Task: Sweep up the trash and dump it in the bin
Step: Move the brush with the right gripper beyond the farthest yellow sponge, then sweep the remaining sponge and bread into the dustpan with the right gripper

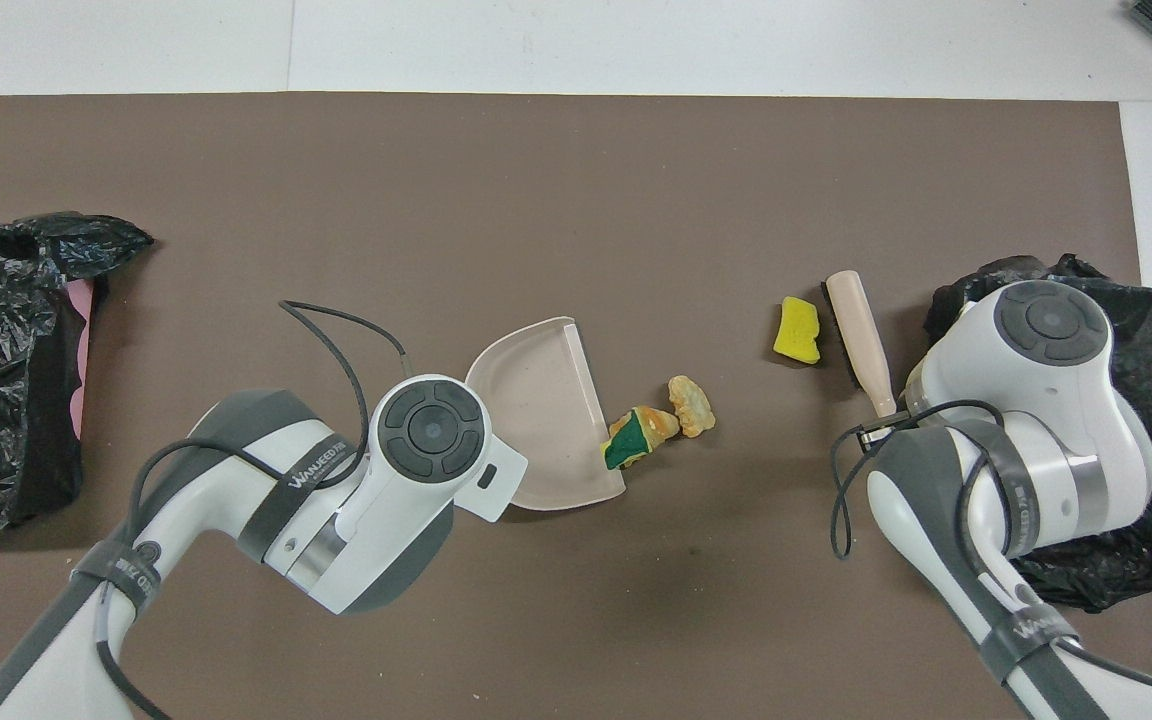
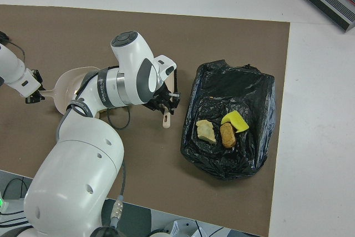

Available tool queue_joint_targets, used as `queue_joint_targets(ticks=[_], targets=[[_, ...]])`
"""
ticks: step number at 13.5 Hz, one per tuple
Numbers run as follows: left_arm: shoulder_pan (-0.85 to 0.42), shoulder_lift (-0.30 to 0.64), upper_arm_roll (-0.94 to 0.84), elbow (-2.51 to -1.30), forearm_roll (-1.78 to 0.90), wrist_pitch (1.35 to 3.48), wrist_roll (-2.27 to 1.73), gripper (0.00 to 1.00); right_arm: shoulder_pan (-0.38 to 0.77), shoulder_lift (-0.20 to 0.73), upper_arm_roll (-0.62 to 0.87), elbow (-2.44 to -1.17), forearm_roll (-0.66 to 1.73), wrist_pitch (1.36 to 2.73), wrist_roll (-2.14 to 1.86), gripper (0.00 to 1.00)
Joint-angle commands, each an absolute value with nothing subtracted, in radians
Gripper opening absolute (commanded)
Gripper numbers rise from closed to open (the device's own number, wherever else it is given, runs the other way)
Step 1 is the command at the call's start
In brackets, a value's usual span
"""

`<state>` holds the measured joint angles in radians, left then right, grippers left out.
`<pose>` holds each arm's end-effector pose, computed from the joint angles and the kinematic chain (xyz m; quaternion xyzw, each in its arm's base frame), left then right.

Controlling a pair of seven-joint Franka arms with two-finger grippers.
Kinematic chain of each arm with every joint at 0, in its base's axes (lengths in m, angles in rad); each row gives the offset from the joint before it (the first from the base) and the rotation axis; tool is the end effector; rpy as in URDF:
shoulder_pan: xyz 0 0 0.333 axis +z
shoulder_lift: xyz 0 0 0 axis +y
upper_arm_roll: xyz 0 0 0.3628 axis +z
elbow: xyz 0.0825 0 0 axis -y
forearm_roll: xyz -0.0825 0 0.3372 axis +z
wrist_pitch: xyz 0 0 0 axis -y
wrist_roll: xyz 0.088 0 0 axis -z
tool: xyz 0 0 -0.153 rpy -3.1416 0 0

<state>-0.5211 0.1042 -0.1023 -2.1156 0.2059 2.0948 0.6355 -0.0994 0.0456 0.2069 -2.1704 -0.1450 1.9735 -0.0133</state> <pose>0.4232 -0.2810 0.3860 -0.7694 0.6307 0.0621 0.0799 0.4663 0.0343 0.3863 0.9864 0.0964 -0.1171 0.0637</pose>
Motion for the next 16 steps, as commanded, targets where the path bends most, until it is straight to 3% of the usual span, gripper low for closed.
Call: queue_joint_targets(ticks=[1, 10, 14, 16], targets=[[-0.526, 0.066, -0.098, -2.166, 0.212, 2.132, 0.627, 0.0, -0.113, 0.074, 0.222, -2.167, -0.143, 1.977, -0.035, 0.0], [-0.523, 0.035, -0.092, -2.21, 0.212, 2.115, 0.739, 0.0, 0.103, 0.072, 0.225, -2.223, 0.144, 1.971, -0.025, 0.0], [-0.523, 0.018, -0.094, -2.246, 0.212, 2.151, 0.733, 0.0, 0.339, 0.083, 0.224, -2.218, 0.262, 2.071, 0.174, 0.0], [-0.525, 0.029, -0.095, -2.246, 0.212, 2.195, 0.73, 0.0, 0.348, 0.097, 0.225, -2.189, 0.29, 2.072, 0.219, 0.0]])
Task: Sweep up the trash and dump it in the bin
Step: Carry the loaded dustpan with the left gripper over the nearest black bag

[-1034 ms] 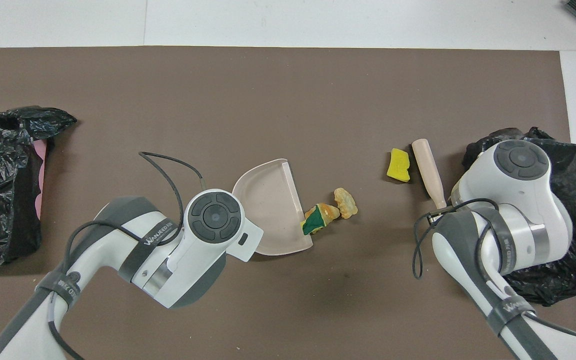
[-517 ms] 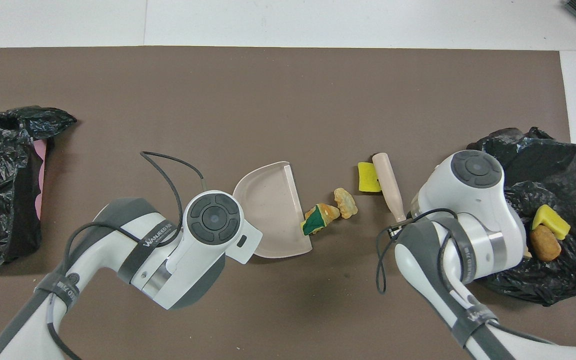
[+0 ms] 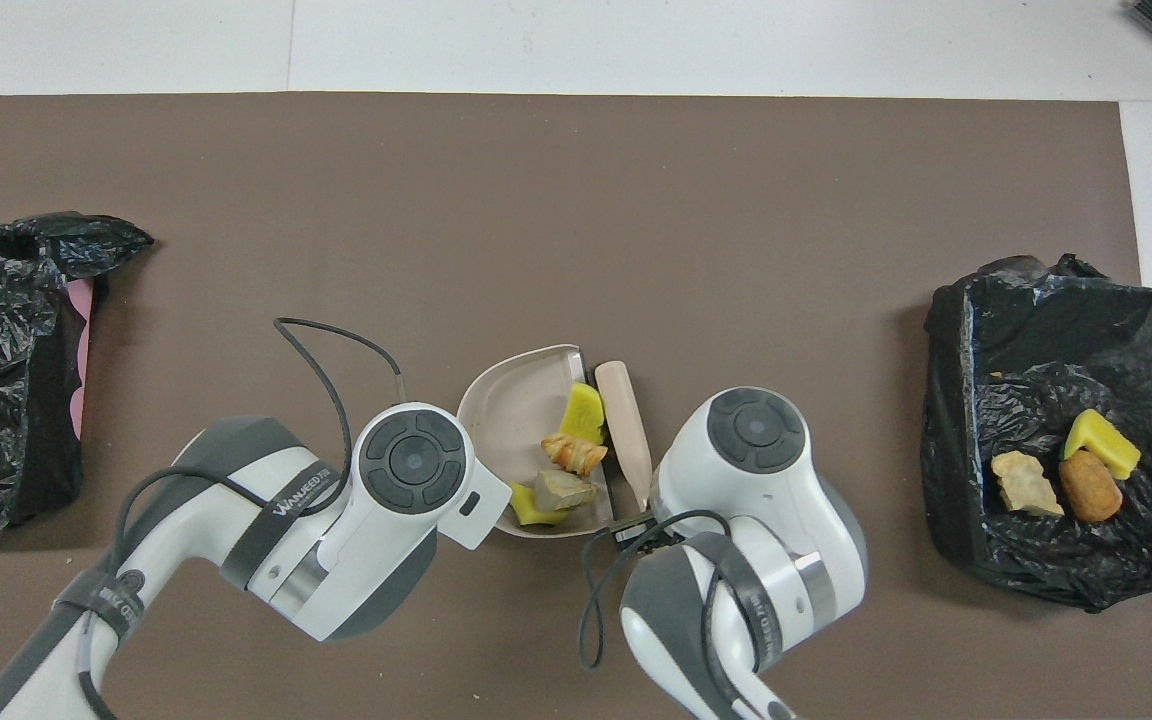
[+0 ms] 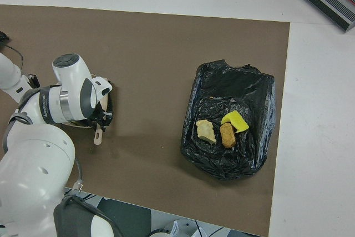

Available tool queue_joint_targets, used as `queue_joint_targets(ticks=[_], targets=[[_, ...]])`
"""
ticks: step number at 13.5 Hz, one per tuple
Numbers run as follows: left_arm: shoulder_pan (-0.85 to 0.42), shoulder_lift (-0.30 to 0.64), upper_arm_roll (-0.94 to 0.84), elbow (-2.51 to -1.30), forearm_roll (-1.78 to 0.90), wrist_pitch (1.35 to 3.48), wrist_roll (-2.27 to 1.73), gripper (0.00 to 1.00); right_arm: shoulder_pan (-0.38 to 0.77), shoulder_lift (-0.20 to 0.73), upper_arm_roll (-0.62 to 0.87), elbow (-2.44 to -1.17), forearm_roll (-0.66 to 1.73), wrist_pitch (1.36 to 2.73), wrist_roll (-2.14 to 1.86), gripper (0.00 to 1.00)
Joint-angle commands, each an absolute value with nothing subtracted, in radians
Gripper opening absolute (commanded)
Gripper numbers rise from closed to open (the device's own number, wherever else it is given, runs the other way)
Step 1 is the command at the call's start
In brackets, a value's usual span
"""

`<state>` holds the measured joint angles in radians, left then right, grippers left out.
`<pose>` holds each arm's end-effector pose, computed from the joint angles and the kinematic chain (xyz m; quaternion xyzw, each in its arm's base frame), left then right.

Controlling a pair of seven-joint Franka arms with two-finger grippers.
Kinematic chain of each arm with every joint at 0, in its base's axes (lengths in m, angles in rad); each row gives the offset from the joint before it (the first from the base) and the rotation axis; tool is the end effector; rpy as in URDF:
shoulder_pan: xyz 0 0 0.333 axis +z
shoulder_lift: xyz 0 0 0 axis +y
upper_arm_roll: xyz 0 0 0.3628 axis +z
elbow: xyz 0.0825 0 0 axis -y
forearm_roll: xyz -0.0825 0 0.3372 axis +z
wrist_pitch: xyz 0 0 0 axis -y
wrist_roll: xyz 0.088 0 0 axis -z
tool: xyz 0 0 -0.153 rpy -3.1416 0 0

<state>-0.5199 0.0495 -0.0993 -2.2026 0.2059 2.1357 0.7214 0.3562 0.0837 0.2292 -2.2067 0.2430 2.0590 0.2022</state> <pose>0.4048 -0.2675 0.3822 -0.7410 0.6641 0.0617 0.0780 0.3821 0.2793 0.3619 -0.9800 -0.1208 0.1473 0.0571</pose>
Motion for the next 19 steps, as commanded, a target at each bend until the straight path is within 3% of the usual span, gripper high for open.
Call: queue_joint_targets(ticks=[1, 8, 12, 19], targets=[[-0.526, 0.041, -0.095, -2.246, 0.212, 2.221, 0.721, 0.0, 0.353, 0.104, 0.225, -2.162, 0.322, 2.057, 0.232, 0.0], [-0.469, 0.064, -0.094, -2.224, 0.212, 2.264, 0.738, 0.0, 0.256, 0.005, 0.213, -2.111, 0.253, 1.884, 0.264, 0.0], [-0.405, 0.06, -0.095, -2.174, 0.21, 2.238, 0.79, 0.0, 0.23, -0.011, 0.218, -2.143, 0.252, 1.894, 0.222, 0.0], [-0.203, 0.063, -0.094, -1.953, 0.135, 2.014, 1.149, 0.0, 0.25, -0.012, 0.222, -2.166, 0.252, 1.914, 0.239, 0.0]])
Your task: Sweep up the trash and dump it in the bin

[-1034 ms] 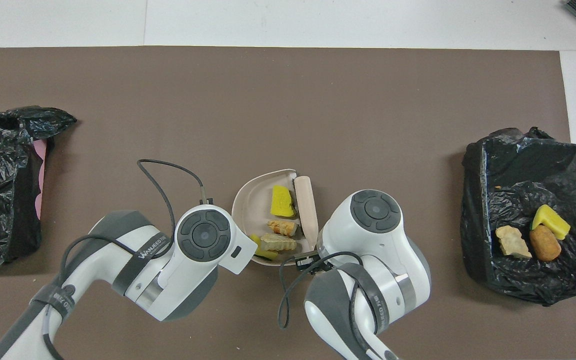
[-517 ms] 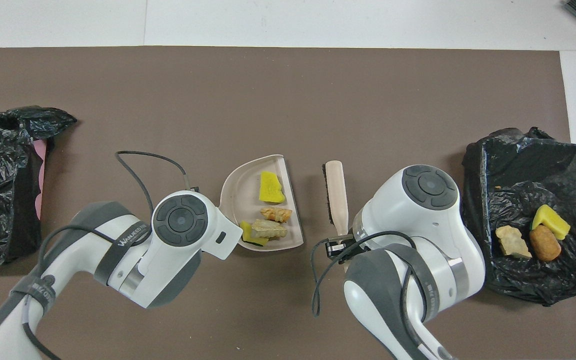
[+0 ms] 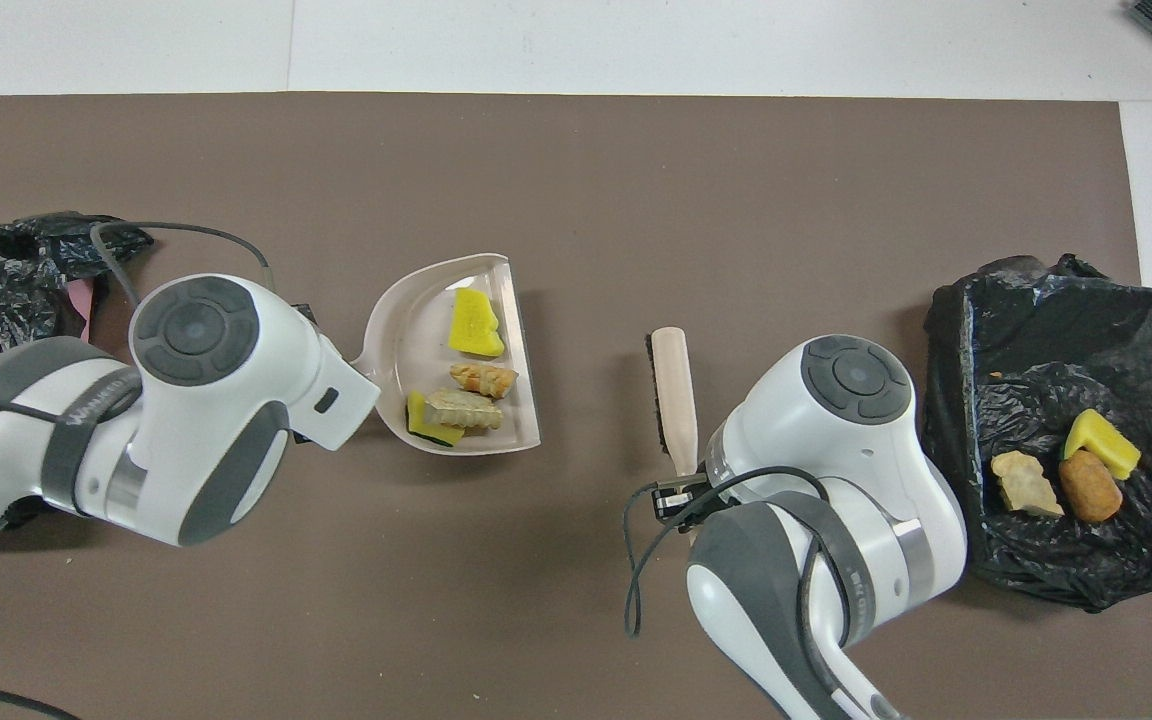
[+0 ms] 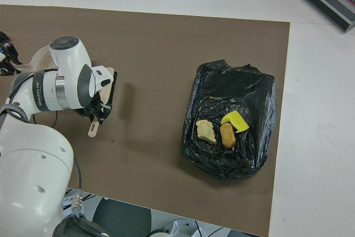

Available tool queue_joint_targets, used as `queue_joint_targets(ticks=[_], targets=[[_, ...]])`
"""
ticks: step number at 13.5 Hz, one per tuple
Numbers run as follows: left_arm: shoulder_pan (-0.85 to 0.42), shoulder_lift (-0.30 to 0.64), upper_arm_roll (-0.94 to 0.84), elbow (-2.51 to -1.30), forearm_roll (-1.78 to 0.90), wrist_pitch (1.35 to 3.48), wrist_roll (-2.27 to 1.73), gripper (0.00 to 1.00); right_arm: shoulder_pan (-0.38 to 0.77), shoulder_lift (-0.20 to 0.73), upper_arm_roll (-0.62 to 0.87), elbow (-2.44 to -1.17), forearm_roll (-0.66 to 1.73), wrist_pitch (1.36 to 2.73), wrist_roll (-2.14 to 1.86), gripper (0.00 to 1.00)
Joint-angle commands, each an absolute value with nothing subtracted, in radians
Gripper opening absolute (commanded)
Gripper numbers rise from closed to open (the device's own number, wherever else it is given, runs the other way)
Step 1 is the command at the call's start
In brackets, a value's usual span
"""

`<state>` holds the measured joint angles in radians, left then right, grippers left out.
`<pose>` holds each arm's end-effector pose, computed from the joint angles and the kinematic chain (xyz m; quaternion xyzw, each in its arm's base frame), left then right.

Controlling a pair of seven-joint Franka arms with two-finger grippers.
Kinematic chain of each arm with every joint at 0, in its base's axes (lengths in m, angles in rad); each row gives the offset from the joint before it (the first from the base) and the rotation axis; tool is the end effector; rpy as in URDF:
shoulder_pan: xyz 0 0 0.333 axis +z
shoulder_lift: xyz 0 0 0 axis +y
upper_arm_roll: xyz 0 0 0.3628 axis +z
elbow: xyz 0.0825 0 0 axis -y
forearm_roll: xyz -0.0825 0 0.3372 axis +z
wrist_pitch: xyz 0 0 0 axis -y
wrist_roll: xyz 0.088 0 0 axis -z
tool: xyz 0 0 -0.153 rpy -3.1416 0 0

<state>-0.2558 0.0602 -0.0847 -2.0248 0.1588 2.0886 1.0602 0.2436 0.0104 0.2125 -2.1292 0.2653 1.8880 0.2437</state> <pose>0.5021 -0.1622 0.4445 -0.7372 0.6724 0.0215 0.0629 0.4032 0.2320 0.4164 -0.9837 -0.0480 0.1581 0.0707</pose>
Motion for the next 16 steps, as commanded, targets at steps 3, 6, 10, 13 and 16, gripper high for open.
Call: queue_joint_targets(ticks=[3, 6, 10, 13, 16], targets=[[-0.099, 0.066, -0.094, -1.863, 0.132, 1.918, 1.288, 0.0, 0.313, -0.014, 0.224, -2.212, 0.253, 1.977, 0.307, 0.0], [0.041, 0.077, -0.094, -1.829, 0.11, 1.901, 1.472, 0.0, 0.36, -0.018, 0.224, -2.221, 0.253, 1.988, 0.377, 0.0], [0.205, 0.081, -0.091, -1.81, 0.112, 1.896, 1.667, 0.0, 0.495, -0.043, 0.224, -2.285, 0.262, 1.996, 0.529, 0.0], [0.293, 0.086, -0.089, -1.78, 0.124, 1.884, 1.762, 0.0, 0.626, -0.04, 0.224, -2.338, 0.268, 2.077, 0.667, 0.0], [0.327, 0.083, -0.086, -1.749, 0.135, 1.849, 1.776, 0.0, 0.64, -0.028, 0.224, -2.37, 0.272, 2.126, 0.672, 0.0]])
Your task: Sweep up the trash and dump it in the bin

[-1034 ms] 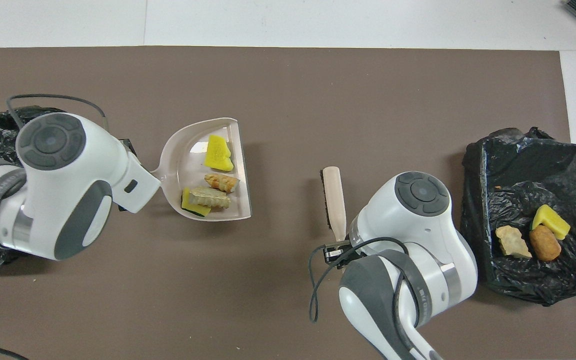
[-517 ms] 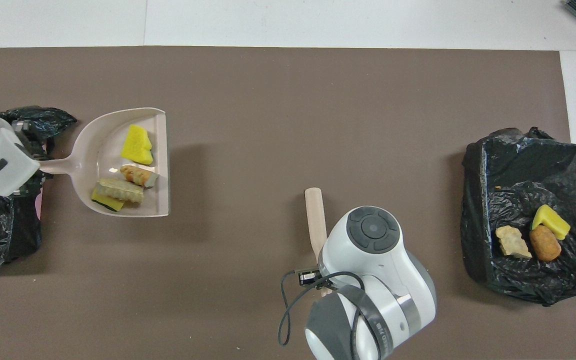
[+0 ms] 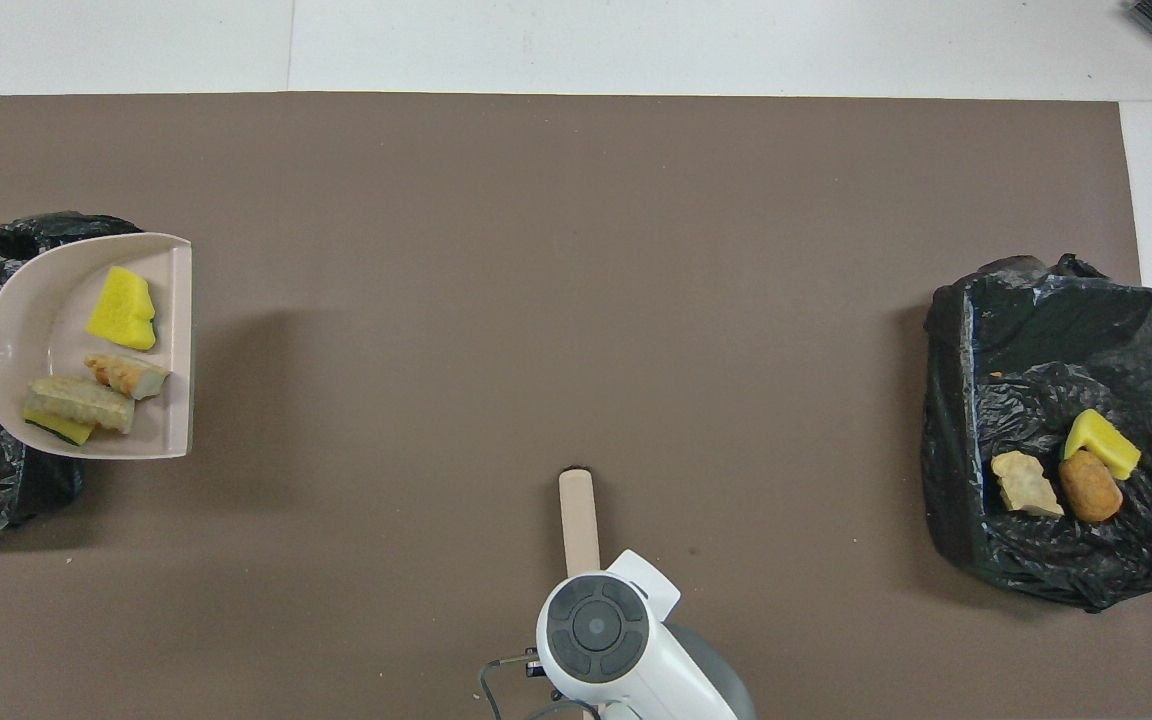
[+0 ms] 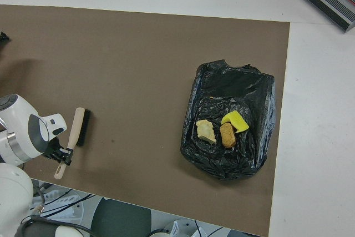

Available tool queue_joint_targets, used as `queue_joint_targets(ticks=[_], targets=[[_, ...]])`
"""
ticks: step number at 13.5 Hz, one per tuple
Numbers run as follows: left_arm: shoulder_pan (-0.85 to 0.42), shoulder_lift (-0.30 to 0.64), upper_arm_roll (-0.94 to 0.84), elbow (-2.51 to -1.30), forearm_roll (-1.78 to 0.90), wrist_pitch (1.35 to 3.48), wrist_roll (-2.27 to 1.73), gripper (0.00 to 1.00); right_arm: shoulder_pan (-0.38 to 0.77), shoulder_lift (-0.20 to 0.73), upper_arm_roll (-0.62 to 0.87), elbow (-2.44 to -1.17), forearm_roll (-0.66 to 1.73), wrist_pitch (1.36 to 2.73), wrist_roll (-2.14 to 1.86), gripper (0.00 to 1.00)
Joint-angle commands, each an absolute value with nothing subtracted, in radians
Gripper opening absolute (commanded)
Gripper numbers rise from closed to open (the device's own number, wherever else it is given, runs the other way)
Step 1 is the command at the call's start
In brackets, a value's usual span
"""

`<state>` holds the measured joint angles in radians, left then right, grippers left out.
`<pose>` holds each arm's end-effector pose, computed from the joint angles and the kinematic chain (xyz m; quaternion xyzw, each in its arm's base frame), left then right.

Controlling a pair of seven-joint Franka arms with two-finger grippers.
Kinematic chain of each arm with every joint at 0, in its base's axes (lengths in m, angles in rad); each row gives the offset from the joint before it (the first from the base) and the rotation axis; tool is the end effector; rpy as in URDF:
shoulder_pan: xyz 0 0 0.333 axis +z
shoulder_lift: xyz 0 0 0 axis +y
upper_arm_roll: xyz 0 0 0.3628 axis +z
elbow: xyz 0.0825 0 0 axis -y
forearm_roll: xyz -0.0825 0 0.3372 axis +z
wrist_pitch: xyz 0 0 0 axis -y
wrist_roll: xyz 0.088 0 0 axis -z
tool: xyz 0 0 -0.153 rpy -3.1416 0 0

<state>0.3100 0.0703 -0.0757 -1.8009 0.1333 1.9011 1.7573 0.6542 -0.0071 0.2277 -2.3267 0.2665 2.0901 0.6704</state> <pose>0.5283 0.1431 0.5188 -0.7081 0.7034 0.0427 0.0456 0.2591 0.3516 0.3604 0.9875 0.0256 -0.1554 0.0037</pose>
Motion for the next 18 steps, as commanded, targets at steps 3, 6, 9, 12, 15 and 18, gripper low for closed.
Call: queue_joint_targets(ticks=[3, 6, 9, 12, 15, 18], targets=[[0.351, 0.081, -0.072, -1.724, 0.176, 1.833, 1.776, 0.0, 0.638, -0.028, 0.224, -2.373, 0.275, 2.126, 0.664, 0.0], [0.37, 0.083, -0.037, -1.724, 0.233, 1.862, 1.773, 0.0, 0.638, -0.022, 0.224, -2.387, 0.275, 2.132, 0.66, 0.0], [0.396, 0.081, -0.032, -1.739, 0.342, 1.942, 1.773, 0.0, 0.631, -0.002, 0.224, -2.364, 0.275, 2.131, 0.652, 0.37], [0.42, 0.084, -0.028, -1.746, 0.466, 2.047, 1.763, 0.0, 0.62, 0.005, 0.219, -2.323, 0.275, 2.123, 0.657, 0.71], [0.431, 0.113, -0.026, -1.75, 0.621, 2.144, 1.72, 0.0, 0.501, -0.06, 0.218, -2.293, 0.265, 2.094, 0.608, 0.74], [0.413, 0.124, -0.026, -1.752, 0.848, 2.143, 1.516, 0.0, 0.362, -0.152, 0.215, -2.257, 0.259, 1.984, 0.56, 0.84]])
